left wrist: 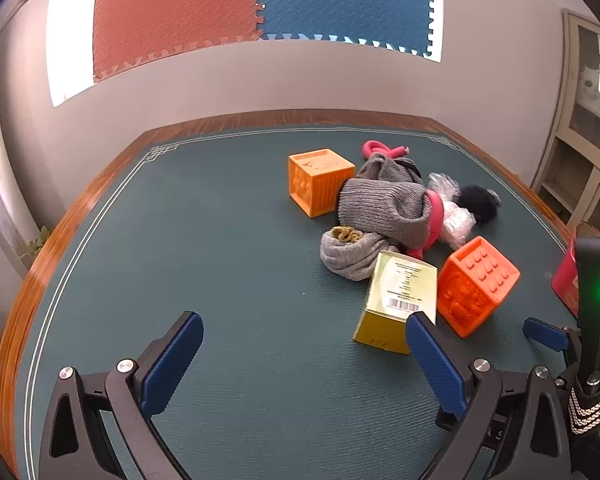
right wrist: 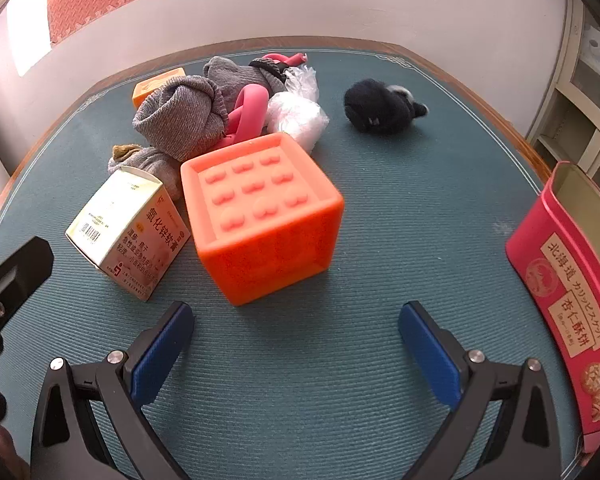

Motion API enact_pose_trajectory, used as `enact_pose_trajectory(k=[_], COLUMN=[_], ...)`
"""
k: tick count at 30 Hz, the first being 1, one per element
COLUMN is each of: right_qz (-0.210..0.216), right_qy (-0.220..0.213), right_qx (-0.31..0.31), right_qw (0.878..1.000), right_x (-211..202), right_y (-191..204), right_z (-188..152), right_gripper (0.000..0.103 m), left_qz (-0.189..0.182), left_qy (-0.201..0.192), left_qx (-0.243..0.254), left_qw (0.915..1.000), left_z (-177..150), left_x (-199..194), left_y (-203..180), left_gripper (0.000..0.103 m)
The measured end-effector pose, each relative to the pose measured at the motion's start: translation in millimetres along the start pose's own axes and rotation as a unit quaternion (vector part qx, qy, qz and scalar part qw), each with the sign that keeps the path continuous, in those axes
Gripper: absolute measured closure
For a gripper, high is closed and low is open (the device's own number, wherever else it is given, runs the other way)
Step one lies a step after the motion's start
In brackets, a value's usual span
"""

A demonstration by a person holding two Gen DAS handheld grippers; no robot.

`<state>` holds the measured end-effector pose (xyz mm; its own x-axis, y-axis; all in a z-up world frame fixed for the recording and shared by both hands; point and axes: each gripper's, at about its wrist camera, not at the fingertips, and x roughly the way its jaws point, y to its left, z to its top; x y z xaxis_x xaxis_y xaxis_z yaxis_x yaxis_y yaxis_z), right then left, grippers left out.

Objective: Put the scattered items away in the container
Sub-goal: 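Approach the orange rubber block with the right tool and the printed box with the left tool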

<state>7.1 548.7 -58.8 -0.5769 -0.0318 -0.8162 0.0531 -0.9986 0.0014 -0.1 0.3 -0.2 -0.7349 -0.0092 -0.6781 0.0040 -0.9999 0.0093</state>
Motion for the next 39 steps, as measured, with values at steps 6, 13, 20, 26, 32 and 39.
enact_pose_trajectory(k=[6,13,20,26,32,39], right_qz=[0.000,-0.001,-0.002,-0.002,-0.002,-0.002], right_qy=[0.000,0.000,0.000,0.000,0.000,0.000], right_qx=[0.000,-0.001,-0.001,-0.001,-0.001,-0.001], right_qw=[1.000,1.000,1.000,1.000,1.000,1.000], right_x=[0,-1,-2,-2,-3,-4], right_y=[-1,1,3,2,2,2], right_z=[0,-1,-1,2,-2,-3], right_gripper=[0.000,0.000,0.000,0.000,0.000,0.000], left_qz=[-0.015,-0.040,-0.022,-0.011,0.001,0.003], left_qy=[0.004,-0.009,0.009,0.014,0.024,0.037], left_qx=[-0.009,-0.013,0.001,-0.007,-0.009,-0.023], left_qw=[0.9998,0.9991,0.9997,0.9998,0.9997,0.9991], left_z=[-2,-26,-13,-20,-26,-32], left_x=[2,-18,-6,4,11,21], left_y=[-2,44,20,1,0,1], left_gripper=[0.001,0.001,0.001,0.001,0.001,0.001])
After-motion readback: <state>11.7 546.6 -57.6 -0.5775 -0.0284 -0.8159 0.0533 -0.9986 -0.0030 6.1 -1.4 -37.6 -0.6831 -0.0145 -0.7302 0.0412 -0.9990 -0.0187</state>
